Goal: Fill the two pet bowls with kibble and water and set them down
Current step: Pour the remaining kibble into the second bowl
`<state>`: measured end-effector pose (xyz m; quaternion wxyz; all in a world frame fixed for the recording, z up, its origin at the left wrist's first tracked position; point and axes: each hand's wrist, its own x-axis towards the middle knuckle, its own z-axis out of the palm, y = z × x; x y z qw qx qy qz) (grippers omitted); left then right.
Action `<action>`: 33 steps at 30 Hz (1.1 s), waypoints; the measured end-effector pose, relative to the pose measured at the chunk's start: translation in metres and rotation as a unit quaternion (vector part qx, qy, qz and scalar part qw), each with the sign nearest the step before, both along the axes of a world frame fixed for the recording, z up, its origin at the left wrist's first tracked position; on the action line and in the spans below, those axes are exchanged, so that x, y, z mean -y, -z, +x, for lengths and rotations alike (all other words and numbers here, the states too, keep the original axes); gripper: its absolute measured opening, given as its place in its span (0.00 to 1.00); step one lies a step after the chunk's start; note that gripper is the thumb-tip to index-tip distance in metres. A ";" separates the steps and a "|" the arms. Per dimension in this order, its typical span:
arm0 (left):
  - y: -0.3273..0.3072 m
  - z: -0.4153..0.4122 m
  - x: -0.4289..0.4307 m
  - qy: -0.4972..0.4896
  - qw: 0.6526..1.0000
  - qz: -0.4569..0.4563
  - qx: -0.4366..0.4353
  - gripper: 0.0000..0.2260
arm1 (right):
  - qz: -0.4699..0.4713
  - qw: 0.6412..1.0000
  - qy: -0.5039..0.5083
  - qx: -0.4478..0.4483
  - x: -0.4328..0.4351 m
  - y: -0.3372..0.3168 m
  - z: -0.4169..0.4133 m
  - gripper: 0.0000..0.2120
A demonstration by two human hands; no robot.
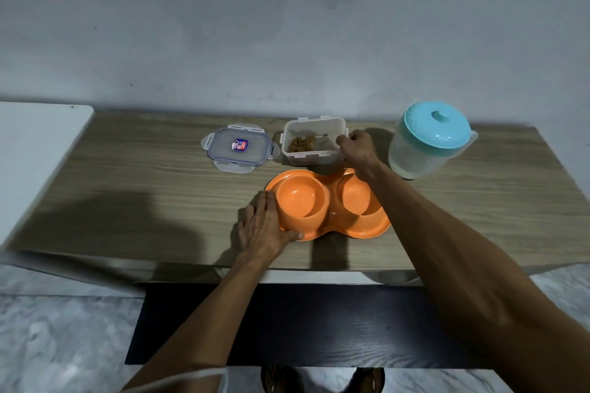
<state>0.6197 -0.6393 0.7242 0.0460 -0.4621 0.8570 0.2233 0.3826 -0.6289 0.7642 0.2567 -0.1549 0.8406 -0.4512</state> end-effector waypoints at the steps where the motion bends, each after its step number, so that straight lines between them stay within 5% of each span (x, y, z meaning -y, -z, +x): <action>1: -0.001 0.000 -0.001 0.002 1.000 0.002 -0.002 0.52 | -0.013 1.000 -0.006 -0.002 -0.006 -0.004 0.001 0.07; 11: -0.005 0.002 -0.002 0.003 1.000 0.009 -0.019 0.53 | -0.097 0.978 -0.135 -0.122 -0.066 -0.044 0.026 0.10; 16: -0.006 0.002 -0.001 -0.002 0.999 0.015 -0.031 0.52 | -0.083 0.933 -0.207 -0.281 -0.082 -0.047 0.048 0.11; 33: -0.006 -0.001 -0.002 -0.020 0.999 0.018 -0.029 0.46 | -0.063 0.823 -0.350 -0.443 -0.110 -0.023 0.083 0.14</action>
